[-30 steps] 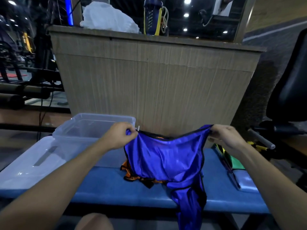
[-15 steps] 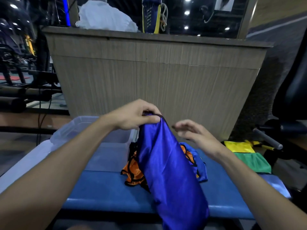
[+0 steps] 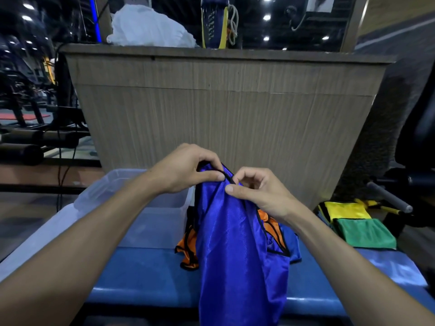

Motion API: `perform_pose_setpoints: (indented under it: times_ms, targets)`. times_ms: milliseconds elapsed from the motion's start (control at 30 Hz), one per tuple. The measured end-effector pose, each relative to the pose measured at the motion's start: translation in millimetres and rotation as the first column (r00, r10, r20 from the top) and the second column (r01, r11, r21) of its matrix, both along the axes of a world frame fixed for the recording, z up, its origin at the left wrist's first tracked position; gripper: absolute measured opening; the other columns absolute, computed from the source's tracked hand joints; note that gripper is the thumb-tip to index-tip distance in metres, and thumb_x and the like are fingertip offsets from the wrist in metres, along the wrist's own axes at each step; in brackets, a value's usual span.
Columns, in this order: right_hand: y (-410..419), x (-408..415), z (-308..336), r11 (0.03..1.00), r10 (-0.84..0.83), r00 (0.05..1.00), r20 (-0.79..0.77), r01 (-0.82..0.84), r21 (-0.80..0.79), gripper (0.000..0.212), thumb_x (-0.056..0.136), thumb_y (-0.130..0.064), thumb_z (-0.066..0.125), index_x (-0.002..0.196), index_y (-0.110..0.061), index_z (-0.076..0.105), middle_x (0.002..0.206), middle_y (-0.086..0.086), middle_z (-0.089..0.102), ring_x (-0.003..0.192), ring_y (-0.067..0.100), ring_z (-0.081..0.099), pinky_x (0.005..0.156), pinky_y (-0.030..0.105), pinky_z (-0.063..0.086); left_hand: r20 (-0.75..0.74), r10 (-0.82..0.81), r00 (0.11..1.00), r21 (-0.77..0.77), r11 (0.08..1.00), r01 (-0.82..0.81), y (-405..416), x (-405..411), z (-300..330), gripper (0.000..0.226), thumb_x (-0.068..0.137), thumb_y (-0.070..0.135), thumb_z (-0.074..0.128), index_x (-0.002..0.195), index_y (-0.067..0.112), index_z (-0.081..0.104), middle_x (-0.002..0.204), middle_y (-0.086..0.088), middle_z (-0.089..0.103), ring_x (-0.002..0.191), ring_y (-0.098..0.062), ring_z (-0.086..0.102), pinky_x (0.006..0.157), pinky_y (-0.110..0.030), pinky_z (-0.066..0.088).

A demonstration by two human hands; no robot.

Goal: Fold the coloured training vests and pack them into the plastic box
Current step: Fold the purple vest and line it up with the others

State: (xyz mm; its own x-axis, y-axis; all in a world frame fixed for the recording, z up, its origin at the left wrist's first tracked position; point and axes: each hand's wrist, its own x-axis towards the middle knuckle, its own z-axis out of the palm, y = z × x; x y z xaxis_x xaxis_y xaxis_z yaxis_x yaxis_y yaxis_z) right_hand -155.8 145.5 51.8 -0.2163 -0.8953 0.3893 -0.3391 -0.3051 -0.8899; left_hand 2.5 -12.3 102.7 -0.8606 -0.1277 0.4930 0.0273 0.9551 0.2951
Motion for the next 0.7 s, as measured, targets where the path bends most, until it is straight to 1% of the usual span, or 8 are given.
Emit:
perform_pose_setpoints:
  times_ms: [67,167,233,300,400,500,600,700]
  targets:
    - [3.0,1.0,2.7,1.000,-0.010,0.999,-0.046,0.010,0.000,0.026,0.090,-0.017,0.077,0.078,0.000,0.063,0.071,0.013,0.045,0.069,0.024,0.034,0.060,0.035,0.024,-0.031,0.058,0.998,0.010,0.998,-0.058,1.4,-0.3,0.6,0.011,0.087,0.031,0.079,0.082,0.023,0.074,0.059,0.025,0.059,0.055,-0.002,0.052,0.054,-0.011,0.033]
    - [11.6,-0.5,6.0,1.000,-0.006,0.993,-0.116,0.007,0.005,0.030,0.090,-0.018,0.077,0.074,0.003,0.062,0.065,0.009,0.045,0.062,0.020,0.035,0.056,0.032,0.027,-0.073,0.137,0.988,0.119,0.985,-0.128,-1.3,0.0,-0.8,0.015,0.088,0.028,0.078,0.077,0.018,0.072,0.055,0.023,0.057,0.051,-0.003,0.049,0.051,-0.012,0.032]
    - [16.7,-1.8,4.8,1.000,-0.013,0.987,-0.158,0.013,-0.003,0.033,0.088,-0.024,0.079,0.072,-0.001,0.061,0.065,0.013,0.041,0.061,0.024,0.033,0.056,0.040,0.028,-0.087,0.193,0.977,0.238,0.957,-0.168,-3.9,-1.4,-2.8,0.016,0.089,0.025,0.078,0.077,0.015,0.072,0.055,0.019,0.058,0.050,-0.002,0.047,0.053,-0.013,0.032]
    - [21.5,-3.1,3.5,1.000,-0.021,0.985,-0.168,0.017,-0.026,0.038,0.083,-0.035,0.080,0.069,-0.006,0.058,0.067,0.021,0.038,0.062,0.032,0.032,0.057,0.049,0.026,-0.083,0.216,0.973,0.459,0.875,-0.155,-2.5,-1.3,1.6,0.018,0.091,0.021,0.075,0.077,0.010,0.069,0.061,0.012,0.062,0.054,-0.002,0.049,0.057,-0.020,0.038]
    - [31.9,-11.7,16.5,0.998,-0.037,0.991,-0.129,0.029,-0.060,0.037,0.079,-0.033,0.081,0.066,-0.007,0.058,0.065,0.022,0.041,0.063,0.029,0.035,0.057,0.048,0.030,-0.099,0.021,0.995,0.712,0.700,0.056,23.0,19.4,29.6,0.018,0.092,0.016,0.072,0.077,0.009,0.065,0.063,-0.001,0.059,0.054,-0.007,0.049,0.055,-0.022,0.040]
    - [43.2,-21.4,54.1,0.983,-0.004,1.000,0.004,0.005,-0.186,0.028,0.076,-0.023,0.085,0.059,-0.019,0.063,0.063,0.000,0.054,0.061,0.010,0.048,0.058,0.022,0.039,-0.149,-0.350,0.925,0.715,0.608,0.345,61.5,48.8,73.8,0.030,0.092,0.014,0.056,0.064,0.021,0.065,0.058,0.007,0.055,0.048,-0.001,0.048,0.048,-0.011,0.040]
    - [49.3,-23.2,99.1,0.969,0.097,0.982,0.160,-0.057,-0.240,0.032,0.079,-0.012,0.070,0.051,-0.021,0.057,0.054,-0.008,0.050,0.050,0.004,0.045,0.049,0.017,0.036,-0.247,-0.340,0.907,0.666,0.621,0.414,65.6,56.6,109.6,0.030,0.094,0.019,0.056,0.066,0.022,0.065,0.062,0.008,0.058,0.053,-0.002,0.051,0.052,-0.012,0.043]
    - [51.4,-27.3,116.4,0.979,0.138,0.976,0.168,-0.109,-0.173,0.031,0.071,-0.029,0.079,0.053,-0.023,0.054,0.053,-0.008,0.046,0.047,0.005,0.041,0.047,0.020,0.033,-0.261,-0.030,0.965,0.597,0.780,0.186,38.9,48.4,122.1,0.015,0.093,0.021,0.067,0.079,0.020,0.069,0.073,0.006,0.064,0.066,-0.003,0.058,0.063,-0.015,0.049]
